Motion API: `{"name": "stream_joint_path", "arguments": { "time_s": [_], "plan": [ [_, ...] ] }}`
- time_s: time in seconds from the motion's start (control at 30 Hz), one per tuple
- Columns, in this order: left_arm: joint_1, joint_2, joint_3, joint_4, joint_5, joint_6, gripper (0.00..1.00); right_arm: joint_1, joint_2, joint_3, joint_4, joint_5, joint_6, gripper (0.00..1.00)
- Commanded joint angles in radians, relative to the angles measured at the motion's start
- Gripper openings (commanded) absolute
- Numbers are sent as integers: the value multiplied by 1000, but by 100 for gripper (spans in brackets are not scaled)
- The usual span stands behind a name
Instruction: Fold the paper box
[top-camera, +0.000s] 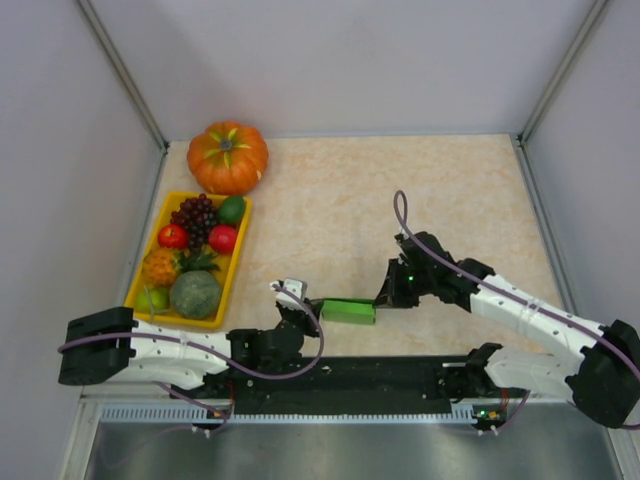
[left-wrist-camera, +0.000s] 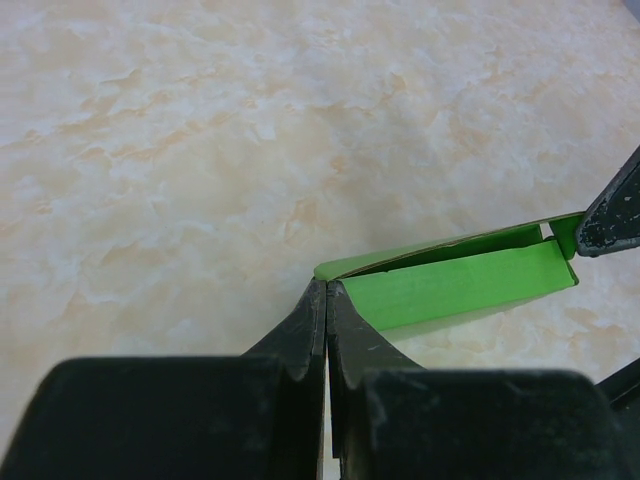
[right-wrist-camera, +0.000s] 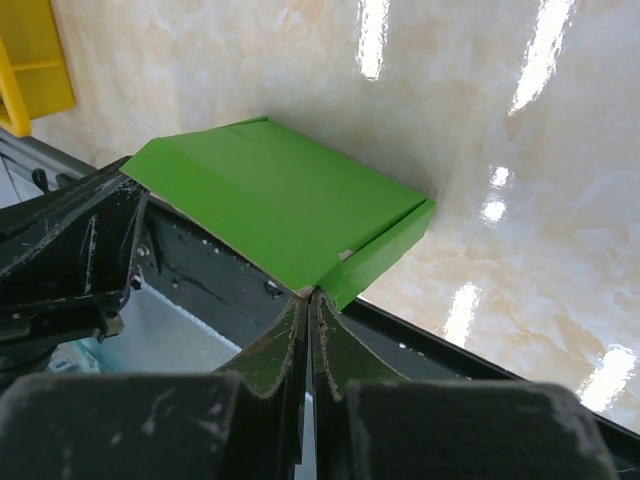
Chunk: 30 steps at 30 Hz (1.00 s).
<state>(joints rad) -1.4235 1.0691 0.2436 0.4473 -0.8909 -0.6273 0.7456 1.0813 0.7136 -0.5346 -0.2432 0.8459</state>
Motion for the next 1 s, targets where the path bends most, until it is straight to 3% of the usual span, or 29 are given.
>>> {"name": "stream_joint_path", "arguments": {
  "time_s": [0.0, 0.33, 0.43, 0.57, 0.7, 0.8, 0.97],
  "plan": [
    [-20, 19, -7, -79, 113, -23, 0, -18, -24, -6, 183, -85, 93, 0],
    [-25, 15, -18, -73, 109, -28, 0, -52, -55, -108, 262, -114, 150, 0],
    [-26, 12, -20, -78, 109, -28, 0, -52, -81, -89, 240, -100, 95, 0],
    [-26, 15, -18, -73, 107, -25, 0, -43, -66, 1, 44, -41, -101, 0],
    [-26, 26, -10, -78, 104, -31, 0, -43, -66, 23, 2, -21, -142, 6],
    [-26, 35, -9, -81, 101, -37, 0, -45, -52, 17, 1, -31, -151, 0],
    [-28, 34, -13, -94, 96, -58, 0, -45, -64, -8, -5, 5, -169, 0]
  ]
}}
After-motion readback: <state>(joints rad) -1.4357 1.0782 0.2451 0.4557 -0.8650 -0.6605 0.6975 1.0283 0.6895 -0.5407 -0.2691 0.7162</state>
